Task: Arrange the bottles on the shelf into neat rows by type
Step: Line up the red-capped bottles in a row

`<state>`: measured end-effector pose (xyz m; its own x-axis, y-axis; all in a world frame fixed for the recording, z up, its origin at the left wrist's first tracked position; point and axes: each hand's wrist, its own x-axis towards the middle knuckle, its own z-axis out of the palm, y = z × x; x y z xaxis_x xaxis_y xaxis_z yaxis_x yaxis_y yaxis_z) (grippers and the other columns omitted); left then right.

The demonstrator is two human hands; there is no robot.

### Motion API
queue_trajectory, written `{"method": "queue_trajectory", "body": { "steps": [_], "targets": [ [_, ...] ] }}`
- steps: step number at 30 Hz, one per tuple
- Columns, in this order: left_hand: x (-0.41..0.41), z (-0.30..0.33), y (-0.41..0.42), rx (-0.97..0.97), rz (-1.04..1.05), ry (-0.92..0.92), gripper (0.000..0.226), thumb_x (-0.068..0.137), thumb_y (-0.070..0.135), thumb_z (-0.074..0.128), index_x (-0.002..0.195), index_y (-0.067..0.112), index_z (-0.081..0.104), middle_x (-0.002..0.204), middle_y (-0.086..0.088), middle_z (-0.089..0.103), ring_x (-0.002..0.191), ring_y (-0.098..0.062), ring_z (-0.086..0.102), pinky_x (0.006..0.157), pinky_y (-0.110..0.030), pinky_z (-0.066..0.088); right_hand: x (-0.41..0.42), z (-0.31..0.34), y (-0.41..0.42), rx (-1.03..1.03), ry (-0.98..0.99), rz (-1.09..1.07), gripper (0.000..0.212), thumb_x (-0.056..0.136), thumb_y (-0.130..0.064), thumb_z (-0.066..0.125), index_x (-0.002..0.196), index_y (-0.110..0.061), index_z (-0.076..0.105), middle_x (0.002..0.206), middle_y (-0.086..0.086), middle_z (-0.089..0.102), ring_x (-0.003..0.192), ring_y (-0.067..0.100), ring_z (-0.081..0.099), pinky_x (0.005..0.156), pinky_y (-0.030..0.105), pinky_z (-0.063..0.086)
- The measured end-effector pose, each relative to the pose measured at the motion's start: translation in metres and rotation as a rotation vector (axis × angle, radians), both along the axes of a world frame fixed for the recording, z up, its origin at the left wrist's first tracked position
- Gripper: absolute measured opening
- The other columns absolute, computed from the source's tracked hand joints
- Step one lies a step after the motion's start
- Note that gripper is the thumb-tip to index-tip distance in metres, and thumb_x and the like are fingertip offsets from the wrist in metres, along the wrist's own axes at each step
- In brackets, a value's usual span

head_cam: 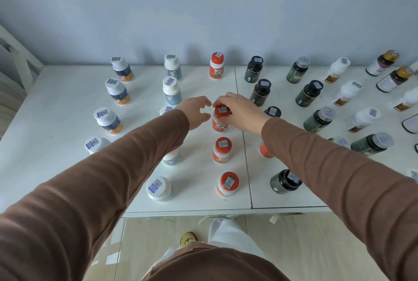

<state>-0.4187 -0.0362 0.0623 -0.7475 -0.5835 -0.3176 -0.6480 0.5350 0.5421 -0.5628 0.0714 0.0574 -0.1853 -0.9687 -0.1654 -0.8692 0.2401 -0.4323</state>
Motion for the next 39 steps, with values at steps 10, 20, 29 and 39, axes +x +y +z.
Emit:
{"method": "queue_trajectory", "body": {
  "steps": [10,20,29,39],
  "targets": [
    [-0.051,0.001,-0.04,-0.125,0.159,0.04,0.041,0.092,0.026,0.052,0.132,0.019,0.048,0.133,-0.004,0.054,0.119,-0.025,0.054,0.1,-0.033,0.042,-0.065,0.03,-0.056,-0.194,-0.026,-0.157,0.028,0.093,-0.025,0.057,0.121,-0.019,0.062,0.116,0.001,0.061,0.1,0.018,0.058,0.083,0.031,0.044],
    [-0.097,-0.034,-0.086,-0.122,0.299,-0.036,0.042,0.094,0.017,0.046,0.136,0.014,0.043,0.138,-0.01,0.05,0.125,-0.031,0.049,0.106,-0.04,0.038,-0.114,-0.002,-0.147,-0.03,0.275,0.169,0.056,0.087,0.003,0.052,0.137,-0.023,0.046,0.136,0.008,0.045,0.117,0.032,0.044,0.095,0.042,0.044],
    [-0.108,-0.02,-0.081,0.504,0.534,0.364,0.046,0.095,0.05,0.036,0.117,0.017,0.058,0.12,-0.011,0.065,0.111,-0.026,0.06,0.097,-0.04,0.048,-0.137,0.029,-0.14,-0.056,-0.266,0.017,0.024,0.094,-0.034,0.056,0.112,-0.021,0.064,0.108,0.002,0.066,0.097,0.021,0.062,0.089,0.038,0.049],
    [-0.098,0.018,-0.05,1.3,0.56,0.512,0.069,0.097,0.058,0.021,0.094,0.002,0.061,0.065,-0.01,0.061,0.057,-0.02,0.053,0.061,-0.027,0.048,-0.118,0.059,-0.113,-0.002,-0.545,-0.306,0.044,0.088,-0.062,0.052,0.083,-0.019,0.061,0.066,-0.003,0.052,0.057,0.013,0.044,0.055,0.023,0.037]
  ]
}}
